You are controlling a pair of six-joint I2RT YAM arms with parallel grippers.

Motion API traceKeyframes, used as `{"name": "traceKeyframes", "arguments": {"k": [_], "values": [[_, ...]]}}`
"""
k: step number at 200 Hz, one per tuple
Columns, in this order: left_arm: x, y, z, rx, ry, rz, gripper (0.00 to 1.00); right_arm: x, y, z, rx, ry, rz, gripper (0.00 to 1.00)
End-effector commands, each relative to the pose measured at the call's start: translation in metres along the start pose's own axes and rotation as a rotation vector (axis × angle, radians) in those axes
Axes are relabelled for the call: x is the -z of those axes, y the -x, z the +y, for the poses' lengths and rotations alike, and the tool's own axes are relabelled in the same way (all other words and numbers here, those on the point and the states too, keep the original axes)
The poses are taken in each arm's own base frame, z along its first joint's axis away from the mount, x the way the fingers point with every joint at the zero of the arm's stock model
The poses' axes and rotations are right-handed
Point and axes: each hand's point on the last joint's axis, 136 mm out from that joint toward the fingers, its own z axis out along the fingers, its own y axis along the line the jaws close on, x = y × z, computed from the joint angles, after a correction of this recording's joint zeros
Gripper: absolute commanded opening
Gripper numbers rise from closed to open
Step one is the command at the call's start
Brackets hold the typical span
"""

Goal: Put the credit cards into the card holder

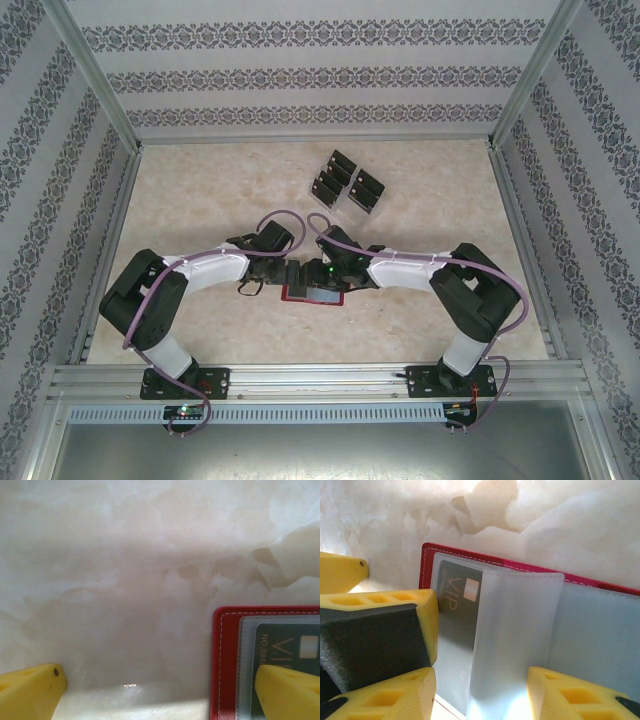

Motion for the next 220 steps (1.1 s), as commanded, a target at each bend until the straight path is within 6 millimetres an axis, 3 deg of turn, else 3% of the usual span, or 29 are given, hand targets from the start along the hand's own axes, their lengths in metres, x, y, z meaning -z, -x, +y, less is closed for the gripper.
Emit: {"name": "traceKeyframes", "arguments": {"k": [1,34,91,149,220], "values": [[-0.005,-0.013,-0.006,0.010,-0.026,0.031,1.00,-0.010,-0.004,0.018,0.007,0.081,0.016,0.52],[0.014,0.001,-0.004,0.056,-0.025,-0.033,1.00,-0.006,-0.002,0.025,0.019,0.093,0.000,0.52],[0.047,0.020,0.027,0.211,0.034,-0.162,1.00,-0.011,-0.002,0.032,0.029,0.094,0.013,0.52],[0.076,0.034,0.047,0.305,0.020,-0.264,1.00,-0.017,-0.001,0.040,0.040,0.098,0.024,0.52],[0.094,0.041,0.046,0.345,-0.037,-0.306,1.00,-0.023,0.004,0.062,0.071,0.115,0.034,0.52]]}}
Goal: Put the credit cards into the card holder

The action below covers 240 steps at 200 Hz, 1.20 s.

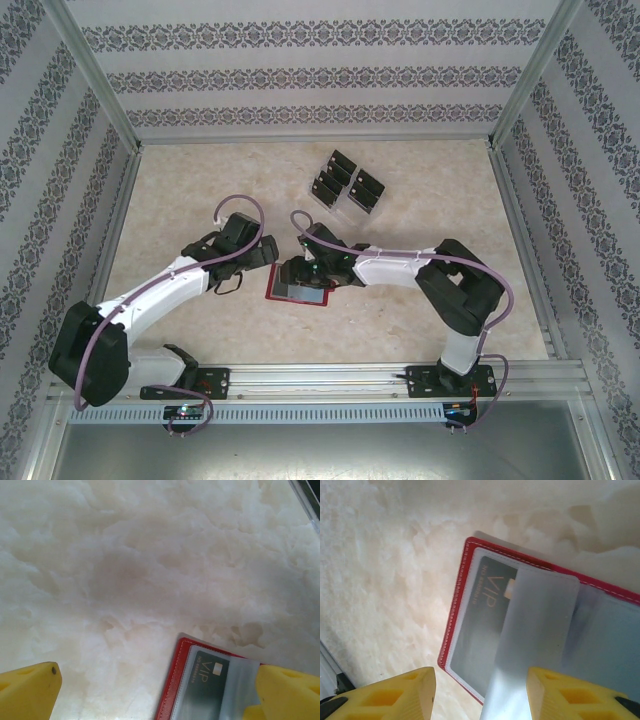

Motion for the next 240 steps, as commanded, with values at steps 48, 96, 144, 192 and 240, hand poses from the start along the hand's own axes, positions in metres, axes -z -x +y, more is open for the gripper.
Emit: {"name": "traceKeyframes", "arguments": {"k": [48,96,144,192,240], "values": [[0.032,0.021,0.008,0.109,-0.033,-0.127,1.00,-0.021,0.001,0.028,0.037,0.024,0.052,0.52],[0.061,0.039,0.010,0.124,-0.051,-0.198,1.00,-0.043,0.007,0.052,0.062,0.067,0.086,0.52],[0.076,0.043,0.015,0.145,-0.057,-0.231,1.00,-0.055,0.023,0.088,0.088,0.149,0.087,0.52],[0.084,0.045,0.018,0.137,-0.047,-0.237,1.00,-0.027,0.063,0.121,0.129,0.205,0.000,0.52],[0.081,0.041,0.019,0.095,-0.031,-0.214,1.00,0.031,0.059,0.049,0.090,-0.023,-0.096,0.57]]}}
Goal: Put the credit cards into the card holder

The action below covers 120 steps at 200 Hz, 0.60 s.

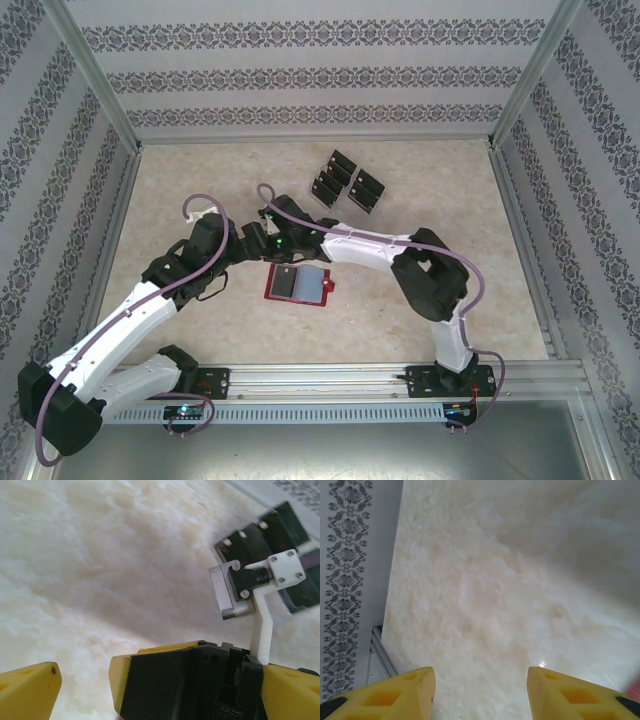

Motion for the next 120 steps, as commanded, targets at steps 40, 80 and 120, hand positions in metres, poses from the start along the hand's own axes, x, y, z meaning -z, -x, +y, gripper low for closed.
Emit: {"name": "traceKeyframes", "arguments": {"k": [40,80,120], "values": [[-0.010,-0.004,0.030,-0.048,0.144,0.015,1.00,0.078,-0.042,-0.092,-0.054,-0.321,-0.048,0.59],[-0.023,-0.015,0.033,-0.077,0.160,0.059,1.00,0.078,-0.063,-0.118,-0.096,-0.355,-0.028,0.59],[-0.035,-0.027,0.035,-0.084,0.164,0.104,1.00,0.069,-0.068,-0.124,-0.104,-0.361,-0.013,0.58]]}}
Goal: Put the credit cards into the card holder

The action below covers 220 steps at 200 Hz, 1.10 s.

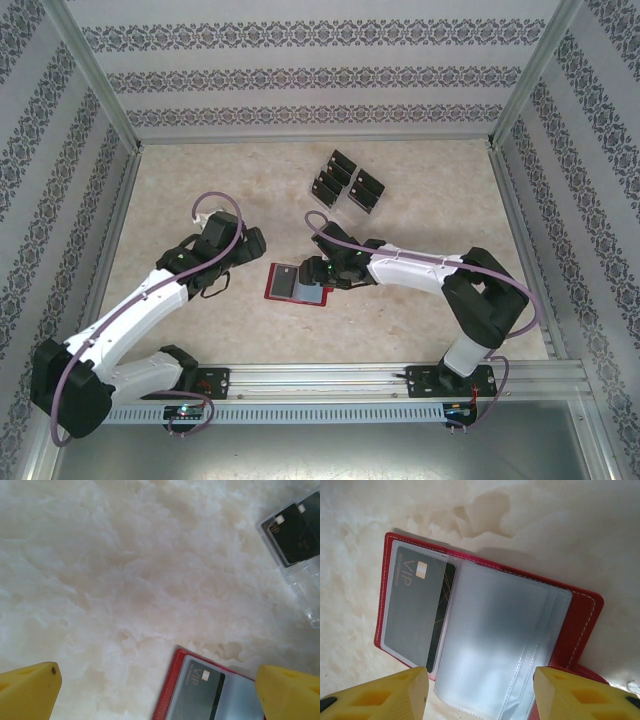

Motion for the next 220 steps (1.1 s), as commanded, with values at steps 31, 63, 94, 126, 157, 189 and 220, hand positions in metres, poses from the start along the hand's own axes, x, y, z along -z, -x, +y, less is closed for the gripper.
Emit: {"name": "traceKeyframes", "arguments": {"k": [31,63,94,126,157,189,220], "values": [[-0.010,-0.013,0.006,-0.028,0.014,0.038,1.00,-0.012,-0.001,-0.002,0.003,-0.011,-0.005,0.58],[-0.012,-0.016,0.007,-0.023,0.013,0.044,1.00,-0.018,0.000,0.000,0.005,-0.011,0.007,0.58],[-0.014,-0.017,0.007,-0.025,0.012,0.047,1.00,-0.024,0.000,0.002,0.007,-0.009,0.017,0.58],[-0.015,-0.019,0.007,-0.025,0.010,0.051,1.00,-0.021,0.003,0.007,0.014,-0.004,0.009,0.57],[-0.016,-0.019,0.006,-0.021,0.003,0.053,1.00,-0.014,0.002,0.008,0.018,-0.002,-0.004,0.57],[-0.019,-0.021,0.006,-0.021,0.003,0.058,1.00,-0.017,0.002,0.011,0.021,0.006,0.003,0.57],[-0.020,-0.023,0.006,-0.019,0.002,0.065,1.00,-0.027,0.001,0.015,0.020,0.013,0.027,0.57]]}}
